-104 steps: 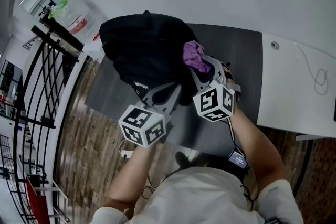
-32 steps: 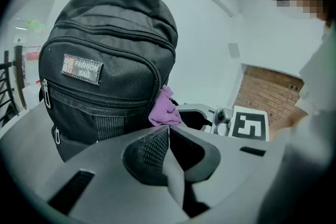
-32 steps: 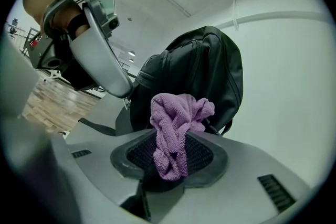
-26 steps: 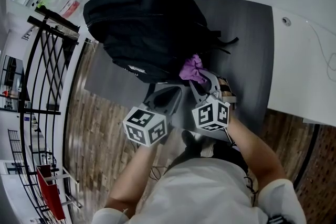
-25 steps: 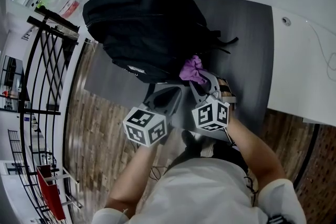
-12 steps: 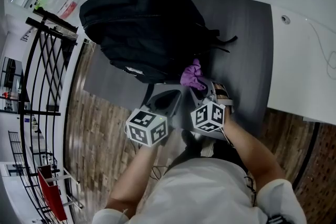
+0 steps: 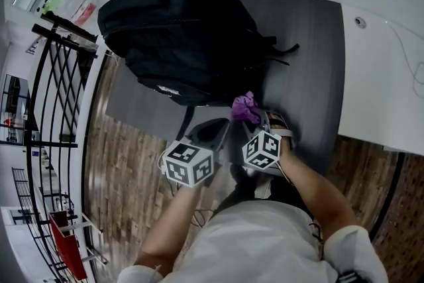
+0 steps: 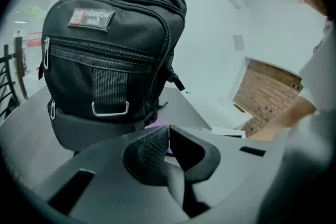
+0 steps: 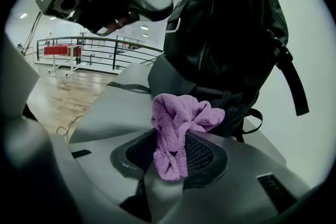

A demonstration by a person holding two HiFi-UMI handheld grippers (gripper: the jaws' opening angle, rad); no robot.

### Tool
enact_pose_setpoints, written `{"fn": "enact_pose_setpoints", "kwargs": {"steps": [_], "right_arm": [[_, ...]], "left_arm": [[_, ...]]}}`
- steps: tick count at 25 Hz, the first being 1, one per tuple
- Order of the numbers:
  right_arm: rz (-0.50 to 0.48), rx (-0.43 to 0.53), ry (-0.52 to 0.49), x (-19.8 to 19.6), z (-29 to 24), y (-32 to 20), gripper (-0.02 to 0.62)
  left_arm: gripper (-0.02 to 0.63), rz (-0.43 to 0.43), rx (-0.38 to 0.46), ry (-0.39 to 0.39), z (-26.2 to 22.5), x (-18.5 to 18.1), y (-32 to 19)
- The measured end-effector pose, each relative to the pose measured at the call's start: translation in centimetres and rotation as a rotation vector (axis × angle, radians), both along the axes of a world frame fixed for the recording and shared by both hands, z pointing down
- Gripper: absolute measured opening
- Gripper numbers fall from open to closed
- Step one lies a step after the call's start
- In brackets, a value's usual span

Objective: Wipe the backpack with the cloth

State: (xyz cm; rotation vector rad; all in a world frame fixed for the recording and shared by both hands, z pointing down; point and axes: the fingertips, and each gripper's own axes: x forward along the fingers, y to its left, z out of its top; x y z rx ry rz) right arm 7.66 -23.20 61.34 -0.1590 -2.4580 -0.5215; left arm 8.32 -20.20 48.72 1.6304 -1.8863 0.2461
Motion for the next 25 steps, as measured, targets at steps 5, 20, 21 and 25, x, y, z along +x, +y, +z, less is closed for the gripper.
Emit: {"fn": "enact_pose_setpoints", "kwargs": {"steps": [5,20,21,25], "right_arm": [[0.002,-0.045,0.080,1.5,2.2,0.0,0.149],[0.175,-0.023,-0.144,3.0,-5.9,-6.7,0.149],[0.183,-0.022,-0.171,2.7,-6.9,-7.1,0.149],[0.206,-0.034,-0.273,1.7,-10.8,-8.9,0.149]], "left_arm": [[0.006,0.000,-0.008,0.009,0.7,-0.1,0.0],[0.006,0.041,0.020,-0.006,0.1,0.9,-2.8],[0.006,0.042,0.024,-0.016,-0.1,0.8,-3.2],[0.006,0.055,0.038,-0.040,-1.2,0.9,-4.6]]}}
